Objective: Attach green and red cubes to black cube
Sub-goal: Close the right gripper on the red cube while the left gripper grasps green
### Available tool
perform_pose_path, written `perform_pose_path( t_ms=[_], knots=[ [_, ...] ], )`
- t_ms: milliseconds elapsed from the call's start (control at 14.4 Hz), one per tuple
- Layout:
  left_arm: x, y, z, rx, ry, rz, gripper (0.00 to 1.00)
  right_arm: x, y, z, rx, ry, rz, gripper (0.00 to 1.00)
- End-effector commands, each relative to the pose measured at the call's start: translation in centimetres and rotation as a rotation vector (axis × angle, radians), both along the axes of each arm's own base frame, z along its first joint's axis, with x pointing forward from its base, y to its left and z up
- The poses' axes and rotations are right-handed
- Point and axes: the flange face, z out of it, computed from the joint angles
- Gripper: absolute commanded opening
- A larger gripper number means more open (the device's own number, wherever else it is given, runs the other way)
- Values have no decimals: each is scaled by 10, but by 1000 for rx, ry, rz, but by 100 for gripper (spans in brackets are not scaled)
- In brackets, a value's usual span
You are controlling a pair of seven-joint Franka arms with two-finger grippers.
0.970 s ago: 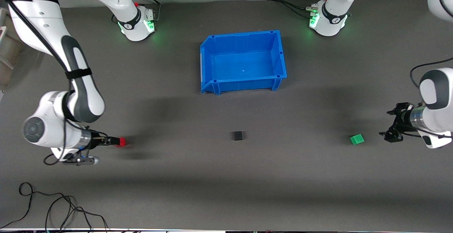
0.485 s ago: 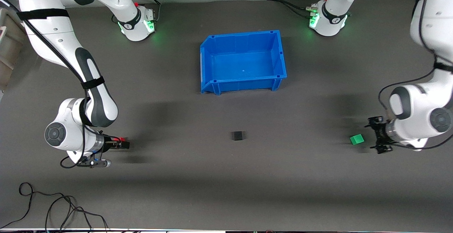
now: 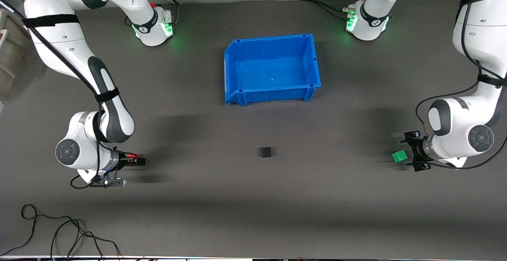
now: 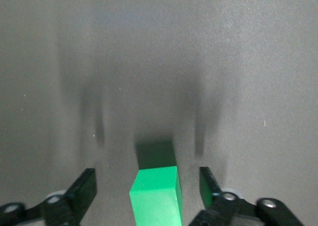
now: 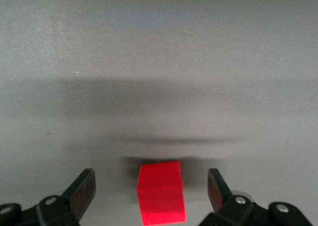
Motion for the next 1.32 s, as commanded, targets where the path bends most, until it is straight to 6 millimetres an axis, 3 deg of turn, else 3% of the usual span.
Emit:
perform_pose_path(
  t_ms=[0, 346, 416, 485, 623, 762, 831, 970, 1108, 1247],
  knots=[
    [4, -4, 5, 22, -13, 12, 73, -1, -2, -11, -12, -26, 15, 100],
    [9, 0, 4, 22, -68, 70, 16, -6, -5, -20, -11, -15, 15, 100],
    [9, 0, 4, 22, -67, 71, 6, -7, -6, -21, -10, -13, 12, 94],
    [11, -2, 5, 23, -70, 67, 0, -7, -6, -21, -9, -12, 11, 80],
    [13, -6, 9, 24, -72, 51, 0, -7, -5, -22, -7, -10, 10, 50],
    [19, -7, 22, 25, -80, 46, 0, -8, -5, -21, -4, -7, 6, 11],
    [21, -5, 32, 25, -75, 48, 0, -8, -4, -22, -3, -6, 6, 0],
    [20, -13, 33, 28, -32, 10, 0, -7, -5, -17, -2, -12, 3, 0],
    [25, -42, 34, 28, -30, -26, 0, -4, -6, -2, 0, -29, -3, 0],
    [27, -48, 46, 31, -9, -43, 0, -5, -6, 12, 62, -4, -83, 0]
  ],
)
